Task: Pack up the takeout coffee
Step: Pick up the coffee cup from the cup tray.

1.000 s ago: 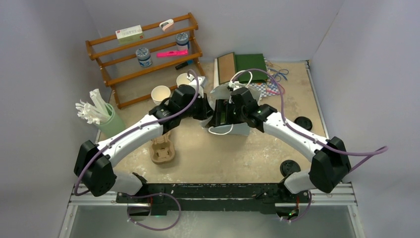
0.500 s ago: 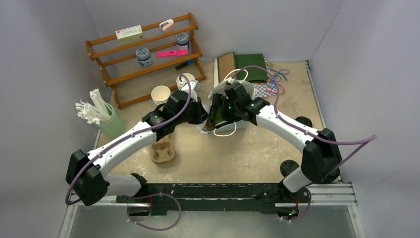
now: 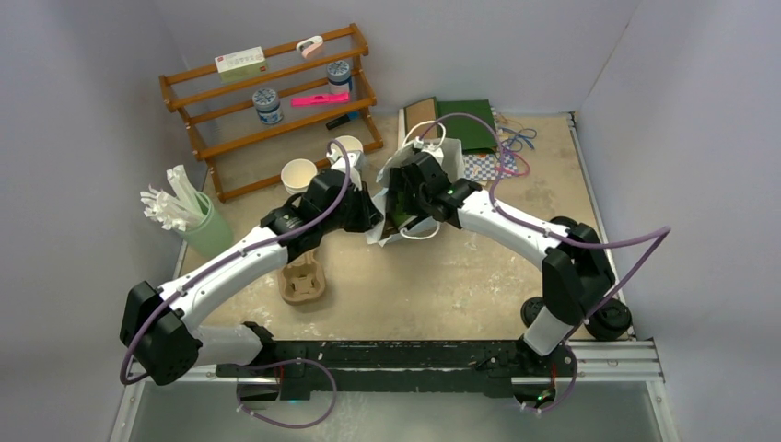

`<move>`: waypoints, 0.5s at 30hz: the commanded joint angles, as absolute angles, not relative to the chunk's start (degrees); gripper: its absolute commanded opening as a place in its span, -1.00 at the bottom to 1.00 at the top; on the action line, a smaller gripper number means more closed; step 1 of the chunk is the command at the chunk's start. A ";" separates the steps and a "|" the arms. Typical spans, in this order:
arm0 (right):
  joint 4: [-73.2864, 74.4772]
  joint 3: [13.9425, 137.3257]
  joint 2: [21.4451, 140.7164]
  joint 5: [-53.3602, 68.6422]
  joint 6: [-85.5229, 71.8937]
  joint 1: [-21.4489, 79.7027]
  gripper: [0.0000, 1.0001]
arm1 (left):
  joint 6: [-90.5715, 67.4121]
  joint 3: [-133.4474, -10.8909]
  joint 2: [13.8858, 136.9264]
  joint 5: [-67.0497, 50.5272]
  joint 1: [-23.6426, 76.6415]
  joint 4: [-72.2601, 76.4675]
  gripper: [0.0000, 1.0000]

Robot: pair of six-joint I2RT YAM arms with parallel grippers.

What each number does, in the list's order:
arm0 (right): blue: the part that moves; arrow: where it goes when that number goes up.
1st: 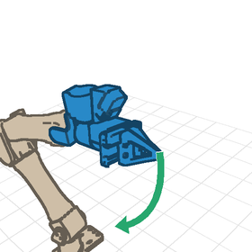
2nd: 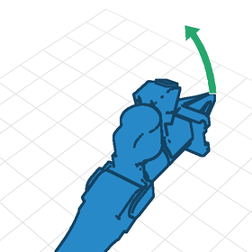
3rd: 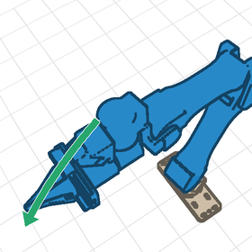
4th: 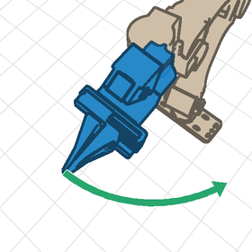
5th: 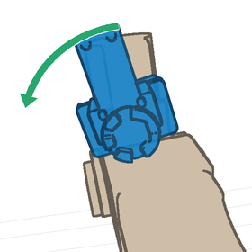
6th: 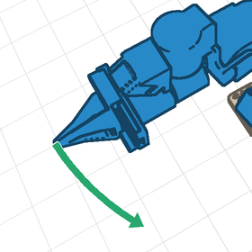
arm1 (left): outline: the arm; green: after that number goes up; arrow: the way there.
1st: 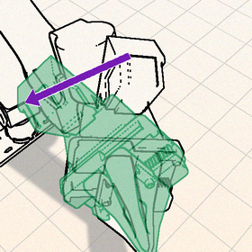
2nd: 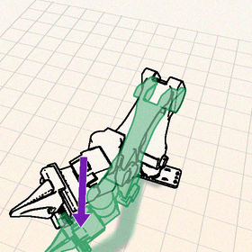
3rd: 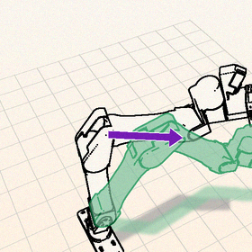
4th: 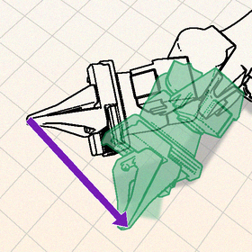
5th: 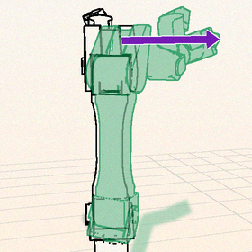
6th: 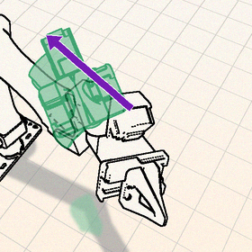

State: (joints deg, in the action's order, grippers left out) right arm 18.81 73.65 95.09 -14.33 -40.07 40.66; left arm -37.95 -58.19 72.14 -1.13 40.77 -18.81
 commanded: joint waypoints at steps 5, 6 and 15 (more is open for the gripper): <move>19.03 73.70 101.69 -11.18 -26.90 42.54 0.74 | -36.83 -61.21 72.24 4.15 39.94 -29.15 -1.00; 19.06 73.54 102.08 -9.99 -26.09 42.62 0.72 | -36.78 -61.64 72.43 4.55 39.90 -29.23 -1.00; 27.25 77.55 107.28 -5.71 -19.07 42.92 0.69 | -34.98 -65.43 74.43 11.87 38.81 -33.36 -1.00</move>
